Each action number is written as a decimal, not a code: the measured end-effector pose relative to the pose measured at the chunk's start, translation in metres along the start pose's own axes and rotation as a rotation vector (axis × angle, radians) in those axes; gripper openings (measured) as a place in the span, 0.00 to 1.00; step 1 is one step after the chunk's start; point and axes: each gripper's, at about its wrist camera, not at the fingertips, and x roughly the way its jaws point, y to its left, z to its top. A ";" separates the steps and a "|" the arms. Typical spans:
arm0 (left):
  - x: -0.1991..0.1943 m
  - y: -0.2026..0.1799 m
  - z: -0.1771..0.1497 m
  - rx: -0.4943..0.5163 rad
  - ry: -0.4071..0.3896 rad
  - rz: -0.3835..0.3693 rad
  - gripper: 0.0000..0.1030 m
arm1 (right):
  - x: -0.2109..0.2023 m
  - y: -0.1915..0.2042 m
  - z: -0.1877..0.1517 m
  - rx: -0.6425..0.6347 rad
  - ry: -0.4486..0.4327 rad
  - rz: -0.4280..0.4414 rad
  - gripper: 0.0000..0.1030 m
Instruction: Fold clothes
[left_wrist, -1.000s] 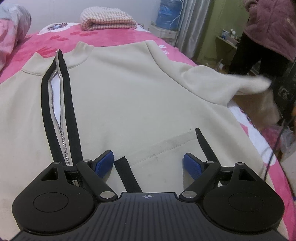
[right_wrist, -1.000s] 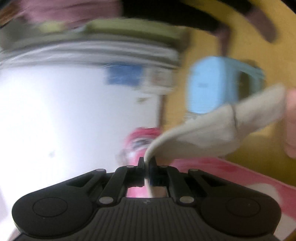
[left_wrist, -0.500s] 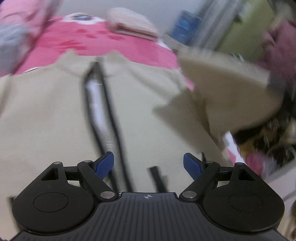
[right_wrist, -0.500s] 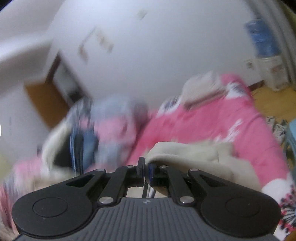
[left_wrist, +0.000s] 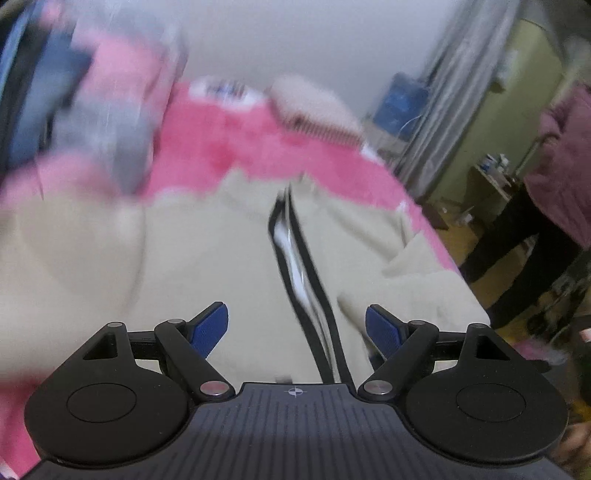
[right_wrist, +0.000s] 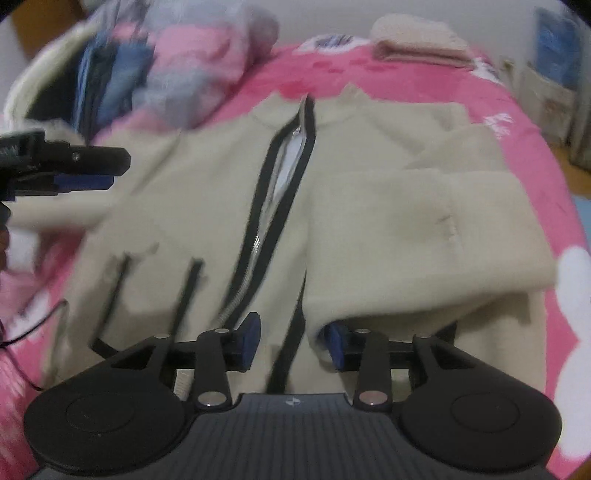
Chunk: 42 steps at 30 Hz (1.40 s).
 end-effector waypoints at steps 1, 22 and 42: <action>-0.005 -0.006 0.006 0.049 -0.029 0.018 0.81 | -0.011 -0.003 -0.001 0.040 -0.031 0.018 0.43; 0.136 -0.105 -0.072 0.407 0.178 0.057 0.81 | -0.045 -0.119 -0.041 0.636 -0.475 -0.134 0.41; 0.138 -0.099 -0.070 0.372 0.197 0.060 0.87 | -0.037 -0.112 -0.036 0.514 -0.568 -0.052 0.10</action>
